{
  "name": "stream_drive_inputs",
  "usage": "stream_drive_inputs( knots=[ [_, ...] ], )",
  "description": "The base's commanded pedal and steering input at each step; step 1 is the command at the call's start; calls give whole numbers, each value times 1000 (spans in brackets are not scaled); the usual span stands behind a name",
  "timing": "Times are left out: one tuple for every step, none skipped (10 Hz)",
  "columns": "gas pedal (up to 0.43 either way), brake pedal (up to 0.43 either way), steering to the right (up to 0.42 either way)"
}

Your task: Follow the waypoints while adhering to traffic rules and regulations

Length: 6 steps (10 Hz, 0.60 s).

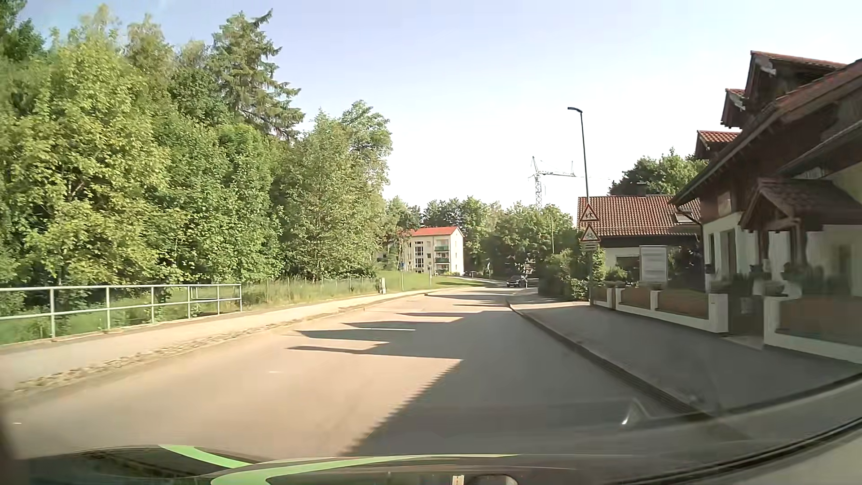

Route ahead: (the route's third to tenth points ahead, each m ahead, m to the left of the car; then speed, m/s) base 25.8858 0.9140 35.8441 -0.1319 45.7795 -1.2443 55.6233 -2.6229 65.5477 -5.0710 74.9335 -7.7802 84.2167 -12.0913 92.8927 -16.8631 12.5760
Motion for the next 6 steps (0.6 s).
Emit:
stream_drive_inputs(
  knots=[
    [59, 0, 15],
    [59, 0, 14],
    [59, 0, 14],
    [59, 0, 14],
    [59, 0, 14],
    [59, 0, 13]
  ],
)
